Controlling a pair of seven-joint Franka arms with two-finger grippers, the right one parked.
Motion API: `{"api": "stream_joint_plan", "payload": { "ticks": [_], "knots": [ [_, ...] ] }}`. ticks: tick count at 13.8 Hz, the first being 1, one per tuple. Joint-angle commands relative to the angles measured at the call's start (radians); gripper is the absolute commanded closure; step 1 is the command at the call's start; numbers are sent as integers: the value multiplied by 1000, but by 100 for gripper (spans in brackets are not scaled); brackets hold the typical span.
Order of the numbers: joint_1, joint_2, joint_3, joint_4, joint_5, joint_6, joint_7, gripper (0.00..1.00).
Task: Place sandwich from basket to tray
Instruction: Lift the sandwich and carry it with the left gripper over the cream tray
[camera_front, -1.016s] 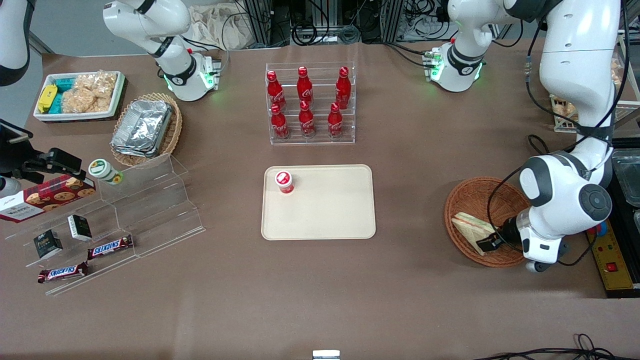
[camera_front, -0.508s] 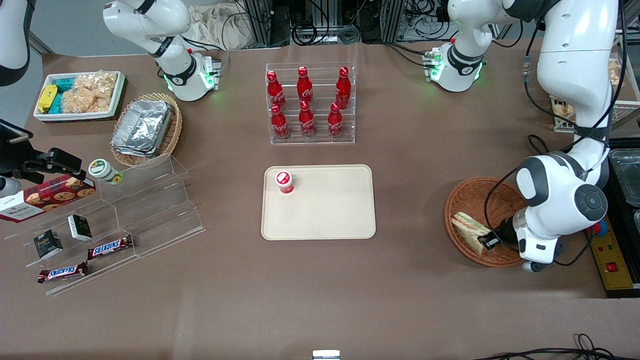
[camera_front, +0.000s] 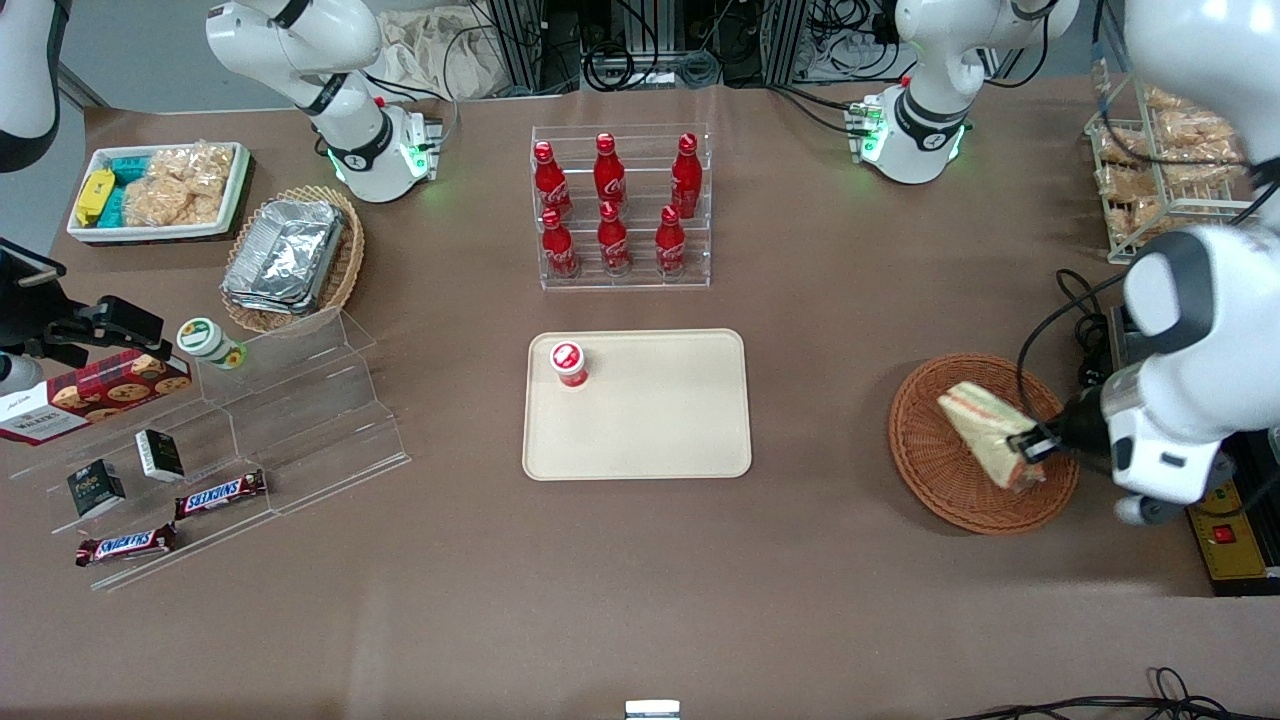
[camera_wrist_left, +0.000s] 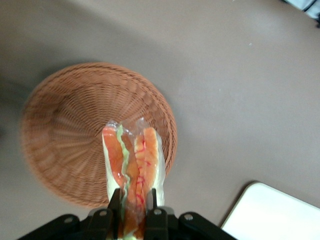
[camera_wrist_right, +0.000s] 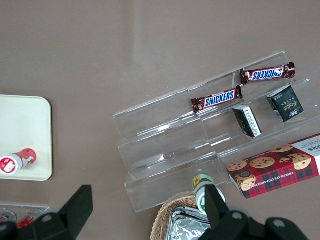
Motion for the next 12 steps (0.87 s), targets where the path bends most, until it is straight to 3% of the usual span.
{"api": "stream_joint_plan", "payload": {
  "ticks": [1,7,12],
  "knots": [
    [-5,-53,-44,115,59,-187,-11,78],
    [-5,-223,-201,220,125,-474,-36,79],
    [-5,-268,-488,219,125,-518,-337,80]
  ]
}}
